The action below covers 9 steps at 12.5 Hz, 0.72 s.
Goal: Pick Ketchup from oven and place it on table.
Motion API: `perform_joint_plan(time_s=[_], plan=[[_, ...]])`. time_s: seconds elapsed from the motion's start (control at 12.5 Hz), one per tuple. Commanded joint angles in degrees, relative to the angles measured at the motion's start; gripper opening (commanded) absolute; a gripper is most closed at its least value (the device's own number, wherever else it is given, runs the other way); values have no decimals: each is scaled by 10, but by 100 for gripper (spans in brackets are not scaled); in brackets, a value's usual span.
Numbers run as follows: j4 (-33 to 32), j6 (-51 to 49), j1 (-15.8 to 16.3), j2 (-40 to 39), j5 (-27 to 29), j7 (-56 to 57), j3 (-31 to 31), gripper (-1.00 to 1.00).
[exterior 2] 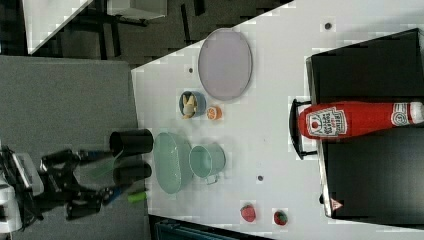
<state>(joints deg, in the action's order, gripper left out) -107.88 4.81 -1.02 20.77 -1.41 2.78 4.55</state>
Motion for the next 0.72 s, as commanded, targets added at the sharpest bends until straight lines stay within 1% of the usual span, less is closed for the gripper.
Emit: perform_joint_plan(time_s=[0.08,0.32,0.72], plan=[[-23,24,-31,-39,9,-13,70,100],[-22,86,-40,-76,9,-11,131,100],[-16,173,-43,-157,9,-9,220,100]])
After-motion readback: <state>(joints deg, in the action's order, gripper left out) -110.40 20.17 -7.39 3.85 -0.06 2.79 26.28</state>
